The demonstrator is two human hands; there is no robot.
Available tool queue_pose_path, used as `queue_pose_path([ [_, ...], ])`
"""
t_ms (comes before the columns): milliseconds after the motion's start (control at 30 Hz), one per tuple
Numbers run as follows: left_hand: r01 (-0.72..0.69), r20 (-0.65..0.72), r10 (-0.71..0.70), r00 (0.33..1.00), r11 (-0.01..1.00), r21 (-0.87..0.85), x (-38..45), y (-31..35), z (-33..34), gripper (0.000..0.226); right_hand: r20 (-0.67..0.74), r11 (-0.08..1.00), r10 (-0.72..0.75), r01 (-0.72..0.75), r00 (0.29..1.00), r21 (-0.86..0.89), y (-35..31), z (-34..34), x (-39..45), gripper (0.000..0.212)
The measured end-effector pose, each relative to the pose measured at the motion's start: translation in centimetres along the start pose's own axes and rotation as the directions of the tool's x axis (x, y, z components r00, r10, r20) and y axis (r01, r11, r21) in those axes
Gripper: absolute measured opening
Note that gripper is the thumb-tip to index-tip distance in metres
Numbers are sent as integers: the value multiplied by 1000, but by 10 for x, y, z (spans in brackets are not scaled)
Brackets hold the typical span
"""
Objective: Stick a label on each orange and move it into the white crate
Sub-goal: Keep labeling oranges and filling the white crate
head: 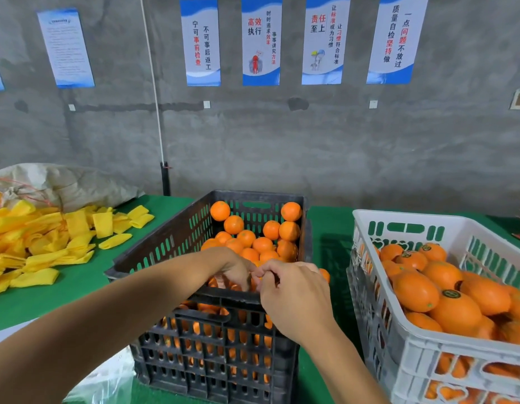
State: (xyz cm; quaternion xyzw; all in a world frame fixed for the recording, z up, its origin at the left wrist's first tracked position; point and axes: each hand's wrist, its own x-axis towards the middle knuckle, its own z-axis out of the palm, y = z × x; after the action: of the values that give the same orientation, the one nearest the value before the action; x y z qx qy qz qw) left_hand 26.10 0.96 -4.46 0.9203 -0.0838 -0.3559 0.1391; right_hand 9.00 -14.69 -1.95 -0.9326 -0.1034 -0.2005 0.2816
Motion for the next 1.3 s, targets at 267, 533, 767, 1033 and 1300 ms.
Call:
queue_pose_path([
  [267,13,-67,-19,998,996,-83,-8,-9,7,47,72,993,-67,74,995,-88,-8,-10,-11,35],
  [533,-76,-297,76,952,997,10,-34,5,-8,32,28,991,-124,125,992,-52,0,-12,-13,33],
  [767,-360,-586,396,707,915,182,-42,16,-15,62,-26,993,-114,113,993,-33,1,-3,-12,32],
  [1033,-547,-884,444,150,782,299,-105,57,11,62,-70,934,56,-28,996,356,-5,-17,-7,73],
  [1300,-761,-891,440,-108,541,359,-133,127,119,74,-344,792,170,80,923,605,27,-63,-43,67],
])
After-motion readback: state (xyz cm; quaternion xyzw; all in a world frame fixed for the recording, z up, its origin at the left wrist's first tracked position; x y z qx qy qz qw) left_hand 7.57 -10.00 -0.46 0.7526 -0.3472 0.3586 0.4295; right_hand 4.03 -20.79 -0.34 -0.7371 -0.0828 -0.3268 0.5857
